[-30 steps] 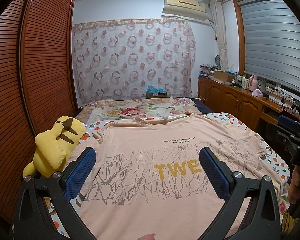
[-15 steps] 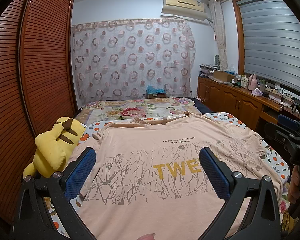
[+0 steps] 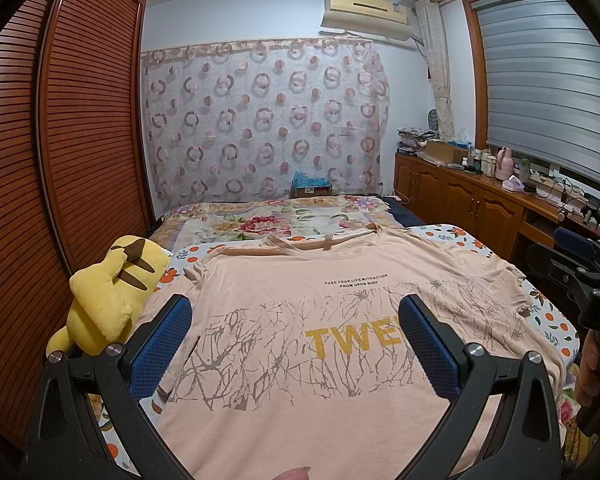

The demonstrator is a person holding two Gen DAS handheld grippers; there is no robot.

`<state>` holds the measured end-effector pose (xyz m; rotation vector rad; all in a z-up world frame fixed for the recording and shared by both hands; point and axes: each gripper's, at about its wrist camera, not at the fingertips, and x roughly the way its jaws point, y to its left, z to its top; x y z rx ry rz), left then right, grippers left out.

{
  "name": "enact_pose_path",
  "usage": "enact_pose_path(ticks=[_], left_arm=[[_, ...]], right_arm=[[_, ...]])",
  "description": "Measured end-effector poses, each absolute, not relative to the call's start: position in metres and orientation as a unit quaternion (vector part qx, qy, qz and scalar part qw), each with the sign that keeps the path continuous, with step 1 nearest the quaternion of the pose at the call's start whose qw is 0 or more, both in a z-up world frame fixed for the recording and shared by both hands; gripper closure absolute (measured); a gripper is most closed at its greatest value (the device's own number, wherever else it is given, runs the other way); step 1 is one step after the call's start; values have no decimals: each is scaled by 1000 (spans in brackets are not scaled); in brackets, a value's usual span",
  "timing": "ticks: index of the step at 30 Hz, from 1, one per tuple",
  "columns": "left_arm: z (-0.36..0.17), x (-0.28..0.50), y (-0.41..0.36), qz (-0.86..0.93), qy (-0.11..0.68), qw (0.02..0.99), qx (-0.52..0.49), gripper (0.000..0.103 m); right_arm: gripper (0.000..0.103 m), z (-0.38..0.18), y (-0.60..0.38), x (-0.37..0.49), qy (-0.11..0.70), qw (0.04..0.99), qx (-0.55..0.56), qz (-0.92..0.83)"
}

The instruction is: Fold small clothes

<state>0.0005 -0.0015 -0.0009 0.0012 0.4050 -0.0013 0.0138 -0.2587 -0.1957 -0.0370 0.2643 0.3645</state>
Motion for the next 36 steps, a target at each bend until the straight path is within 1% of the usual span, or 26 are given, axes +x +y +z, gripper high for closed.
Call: enact_pose_path(ticks=[21, 26, 28, 29, 36], left_arm=[[-1, 0, -2, 1, 202, 979, 2, 0], [-8, -3, -14, 1, 211, 977, -4, 0], [-13, -3, -4, 2, 214, 977, -5, 0], [-10, 1, -17, 2, 216, 976, -5, 0], [-29, 18, 13, 5, 244, 970, -20, 0]], right_arm=[[0, -196, -254, 14, 134, 974, -19, 184], [0, -199, -255, 19, 141, 972, -18, 188], [0, -200, -252, 21, 143, 971, -20, 189], [0, -201, -252, 22, 145, 971, -20, 191], [0, -213, -247, 38, 176, 962, -16, 208]])
